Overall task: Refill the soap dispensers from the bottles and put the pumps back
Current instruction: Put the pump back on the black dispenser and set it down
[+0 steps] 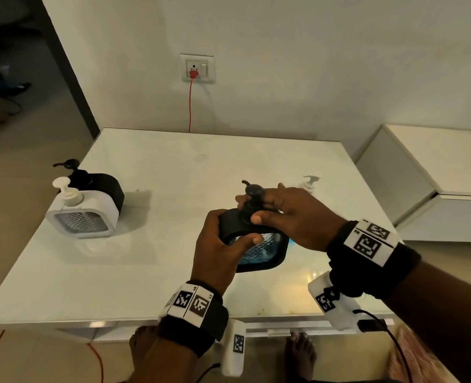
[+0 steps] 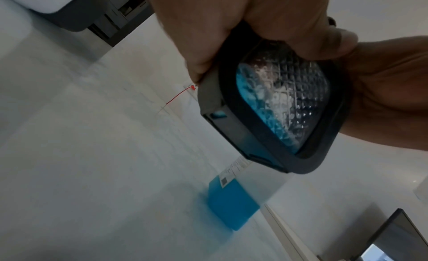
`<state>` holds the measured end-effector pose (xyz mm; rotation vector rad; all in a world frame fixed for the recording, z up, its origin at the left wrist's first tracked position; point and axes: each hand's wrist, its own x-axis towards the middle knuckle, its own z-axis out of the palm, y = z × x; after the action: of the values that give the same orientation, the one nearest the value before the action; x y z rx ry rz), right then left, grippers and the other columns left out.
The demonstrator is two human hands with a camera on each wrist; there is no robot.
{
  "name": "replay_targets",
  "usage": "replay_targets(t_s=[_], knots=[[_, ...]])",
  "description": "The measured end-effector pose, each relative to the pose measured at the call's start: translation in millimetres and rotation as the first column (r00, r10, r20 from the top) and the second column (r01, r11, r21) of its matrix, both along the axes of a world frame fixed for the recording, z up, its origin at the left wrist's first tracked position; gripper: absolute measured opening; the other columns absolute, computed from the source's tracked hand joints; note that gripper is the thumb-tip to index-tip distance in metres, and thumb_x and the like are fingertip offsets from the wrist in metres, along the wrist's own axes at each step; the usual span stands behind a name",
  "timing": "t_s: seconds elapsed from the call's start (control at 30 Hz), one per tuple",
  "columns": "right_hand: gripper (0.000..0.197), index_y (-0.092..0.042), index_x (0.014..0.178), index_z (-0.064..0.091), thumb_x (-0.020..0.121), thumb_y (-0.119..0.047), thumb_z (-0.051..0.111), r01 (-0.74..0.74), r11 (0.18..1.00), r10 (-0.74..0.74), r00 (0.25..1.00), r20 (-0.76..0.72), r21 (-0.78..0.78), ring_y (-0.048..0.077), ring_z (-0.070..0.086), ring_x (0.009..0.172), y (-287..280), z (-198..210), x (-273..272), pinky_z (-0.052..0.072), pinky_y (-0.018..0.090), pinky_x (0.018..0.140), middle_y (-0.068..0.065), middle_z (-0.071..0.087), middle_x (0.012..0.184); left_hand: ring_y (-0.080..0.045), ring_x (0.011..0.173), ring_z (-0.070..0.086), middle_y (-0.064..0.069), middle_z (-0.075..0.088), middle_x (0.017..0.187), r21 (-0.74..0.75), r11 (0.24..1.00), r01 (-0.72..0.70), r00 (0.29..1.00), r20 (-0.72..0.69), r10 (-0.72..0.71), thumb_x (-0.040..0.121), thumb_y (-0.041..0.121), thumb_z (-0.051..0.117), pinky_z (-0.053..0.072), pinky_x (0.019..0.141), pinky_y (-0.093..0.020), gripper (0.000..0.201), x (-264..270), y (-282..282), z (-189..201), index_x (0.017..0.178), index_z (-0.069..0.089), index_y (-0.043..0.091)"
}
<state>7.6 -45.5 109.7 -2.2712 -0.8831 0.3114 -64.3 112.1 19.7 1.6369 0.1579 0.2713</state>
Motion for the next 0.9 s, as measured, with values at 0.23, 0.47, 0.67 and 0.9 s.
replay_targets(t_s=[0.23,0.47,0.67,0.9], knots=[[0.019,-0.017,0.112,0.074,0.097,-0.024,0.065,0.086,0.996,-0.085,0.981,0.173,0.006,0.012,0.065,0.099,15.2,-1.6,-3.2,0.0,0.048,0.126,-0.002,0.077,0.102,0.017,0.083,0.061,0.01,0.063,0.1,0.018,0.997,-0.076,0.997,0.014,0.076,0.082,0.012,0.087,0.048,0.071,-0.005,0.048,-0.5,-1.0,-0.6,0.115,0.054,0.02],[0.026,-0.02,0.118,0.073,0.093,-0.026,0.071,0.157,0.986,-0.161,0.984,0.08,0.061,0.007,0.066,0.106,18.5,5.6,-9.4,0.027,0.016,0.116,-0.006,0.076,0.111,0.017,0.086,0.061,0.009,0.062,0.103,0.019,0.996,-0.091,0.996,0.025,0.091,0.08,0.014,0.088,0.051,0.07,-0.007,0.051,2.2,1.7,-0.2,0.117,0.053,0.018],[0.058,-0.025,0.136,0.057,0.087,-0.055,0.068,0.421,0.901,-0.41,0.905,0.109,-0.103,0.011,0.057,0.123,8.4,1.0,-10.6,0.039,0.02,0.095,-0.009,0.061,0.138,0.004,0.098,0.066,0.012,0.062,0.11,-0.098,0.986,-0.138,0.99,0.003,0.139,0.084,0.024,0.083,0.055,0.072,-0.013,0.045,1.3,-8.5,-0.2,0.113,0.049,0.03],[0.073,-0.025,0.144,0.043,0.085,-0.056,0.072,0.384,0.923,-0.349,0.85,-0.394,0.012,0.016,0.061,0.112,9.0,-13.3,-24.0,0.06,0.037,0.085,-0.007,0.058,0.131,0.007,0.081,0.066,0.017,0.064,0.097,0.009,0.982,-0.19,0.981,-0.037,0.19,0.079,0.029,0.09,0.053,0.065,-0.011,0.054,-6.1,-16.2,7.7,0.114,0.049,0.028]])
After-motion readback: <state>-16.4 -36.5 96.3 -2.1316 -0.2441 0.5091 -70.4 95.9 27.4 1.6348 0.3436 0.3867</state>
